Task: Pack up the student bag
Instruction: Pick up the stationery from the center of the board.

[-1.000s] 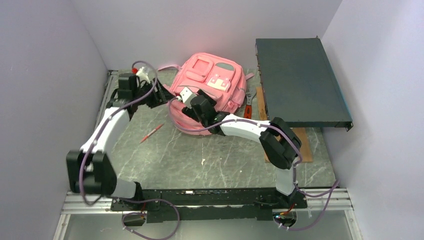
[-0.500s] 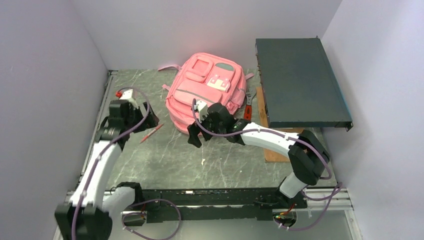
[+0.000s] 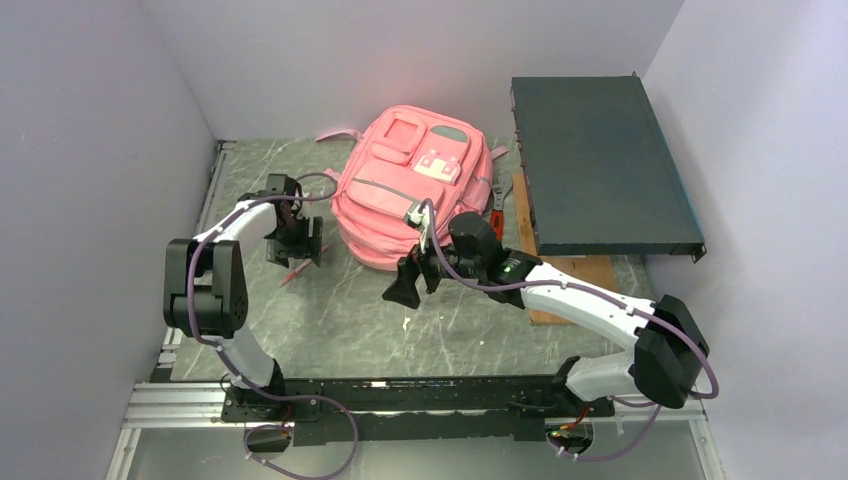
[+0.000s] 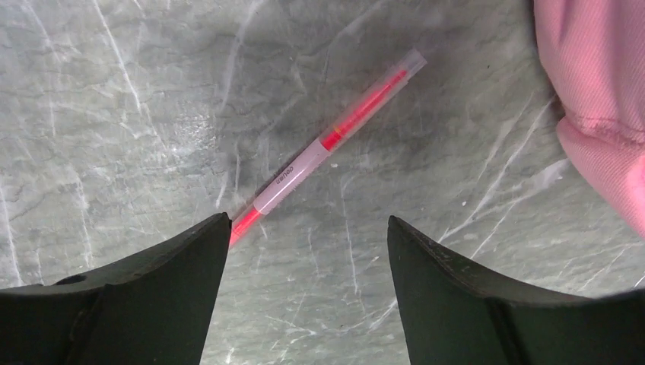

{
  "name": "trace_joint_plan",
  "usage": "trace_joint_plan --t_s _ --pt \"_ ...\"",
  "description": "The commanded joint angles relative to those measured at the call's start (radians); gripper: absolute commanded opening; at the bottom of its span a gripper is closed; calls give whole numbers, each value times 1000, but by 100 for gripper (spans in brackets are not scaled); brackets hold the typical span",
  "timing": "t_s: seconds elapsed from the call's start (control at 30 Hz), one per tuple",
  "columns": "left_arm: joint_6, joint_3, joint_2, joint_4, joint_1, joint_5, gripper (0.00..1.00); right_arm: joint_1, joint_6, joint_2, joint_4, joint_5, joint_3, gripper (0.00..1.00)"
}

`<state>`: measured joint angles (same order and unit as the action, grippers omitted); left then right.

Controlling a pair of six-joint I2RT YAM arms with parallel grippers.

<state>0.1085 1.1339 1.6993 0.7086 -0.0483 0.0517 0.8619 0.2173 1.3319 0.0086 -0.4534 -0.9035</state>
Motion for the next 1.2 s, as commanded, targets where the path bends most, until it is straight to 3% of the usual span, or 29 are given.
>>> trace_joint_plan --t_s 0.0,0.1,0.2,0.27,0.37,0.53,0.73,0.83,0.97,1.17 --pt "-57 27 -6 4 -5 15 78 -4 -31 -35 8 18 -1 100" --pt "-46 19 34 -10 -8 -20 74 -2 -14 -29 -4 36 -26 100" --pt "-43 41 86 13 -9 -12 62 -3 6 -21 -4 33 -49 100" --pt "-43 46 98 20 -10 -9 59 -3 17 -19 -36 53 -58 100" --pt "-41 44 111 31 -16 -15 56 -3 35 -37 -58 128 -67 100" --pt "-48 58 157 68 -59 -36 41 -8 121 -108 14 284 8 100" --pt "-53 60 162 83 -93 -40 31 -17 110 -67 -33 232 -33 100" --pt "-58 58 151 86 -93 -14 14 -17 125 -42 -44 207 -57 100" --pt "-60 50 115 84 -94 7 0 -18 137 -25 -40 200 -61 100" --pt "-52 16 -24 50 -94 61 0 -20 164 -6 -53 226 -72 100"
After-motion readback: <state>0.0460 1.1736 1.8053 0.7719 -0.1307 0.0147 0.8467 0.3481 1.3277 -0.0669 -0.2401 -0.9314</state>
